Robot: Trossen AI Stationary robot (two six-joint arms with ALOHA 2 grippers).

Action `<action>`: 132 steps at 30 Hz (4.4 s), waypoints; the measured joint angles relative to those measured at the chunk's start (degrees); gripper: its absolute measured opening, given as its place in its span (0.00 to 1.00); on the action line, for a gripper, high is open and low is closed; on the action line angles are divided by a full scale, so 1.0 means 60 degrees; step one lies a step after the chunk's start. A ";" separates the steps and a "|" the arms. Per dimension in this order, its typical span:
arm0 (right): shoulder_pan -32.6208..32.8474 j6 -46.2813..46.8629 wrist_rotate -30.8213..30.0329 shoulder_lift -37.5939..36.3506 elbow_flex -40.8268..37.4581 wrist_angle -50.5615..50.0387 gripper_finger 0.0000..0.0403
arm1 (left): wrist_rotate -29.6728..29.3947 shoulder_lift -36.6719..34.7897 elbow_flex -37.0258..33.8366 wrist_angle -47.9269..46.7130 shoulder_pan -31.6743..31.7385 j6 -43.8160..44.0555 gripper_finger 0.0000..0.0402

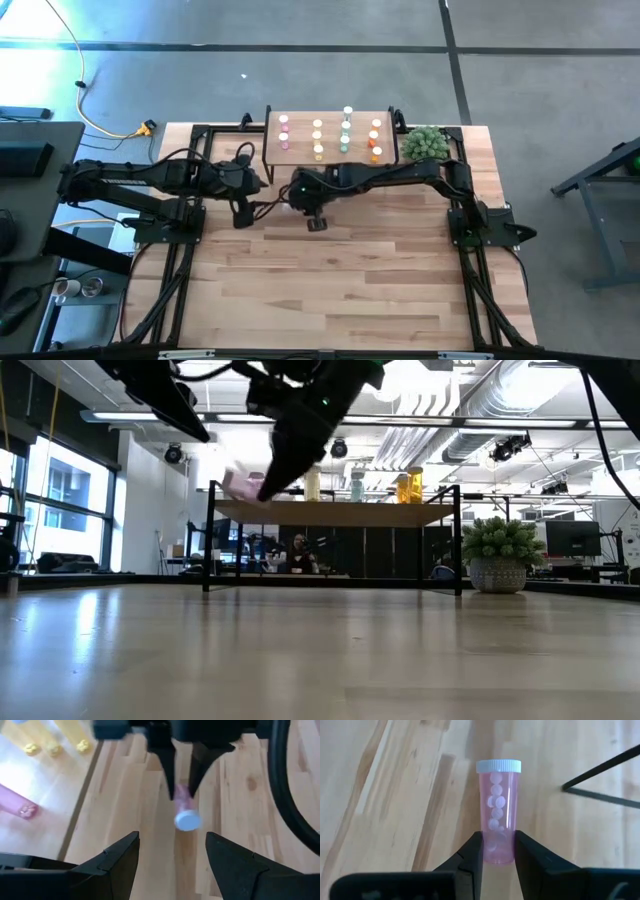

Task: Pick and place medicine bottles onto shelf by color
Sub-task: Put the pink pill bottle with the other pink pill bottles on the shelf

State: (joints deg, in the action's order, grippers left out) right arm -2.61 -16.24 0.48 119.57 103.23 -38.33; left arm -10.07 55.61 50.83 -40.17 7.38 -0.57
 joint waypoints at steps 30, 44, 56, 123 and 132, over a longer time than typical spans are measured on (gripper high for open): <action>0.0063 0.1916 0.0159 -0.0004 0.0687 0.1650 0.18 | 0.0077 0.0000 0.0009 0.0100 0.0007 0.0267 0.54; 0.0087 0.2067 0.0275 -0.0014 0.0687 0.1942 0.18 | 0.0505 0.0000 0.0011 -0.0002 0.0007 0.0493 0.46; 0.0131 0.1982 0.0326 -0.0018 0.0684 0.2066 0.18 | 0.0572 0.0000 0.0011 0.0012 0.0000 0.0491 0.32; -0.2714 0.1702 -0.0045 -0.0514 0.5285 -0.4573 0.45 | -0.0399 0.2812 0.5769 -0.4709 0.3534 -0.0047 0.28; -0.2732 0.1896 -0.0036 -0.0509 0.5281 -0.4897 0.45 | 0.0429 0.4890 0.7915 -0.6514 0.3912 0.0239 0.28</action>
State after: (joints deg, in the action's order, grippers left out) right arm -19.00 -4.86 0.26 116.51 134.91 -67.72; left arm -7.49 84.96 98.32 -79.25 30.85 0.86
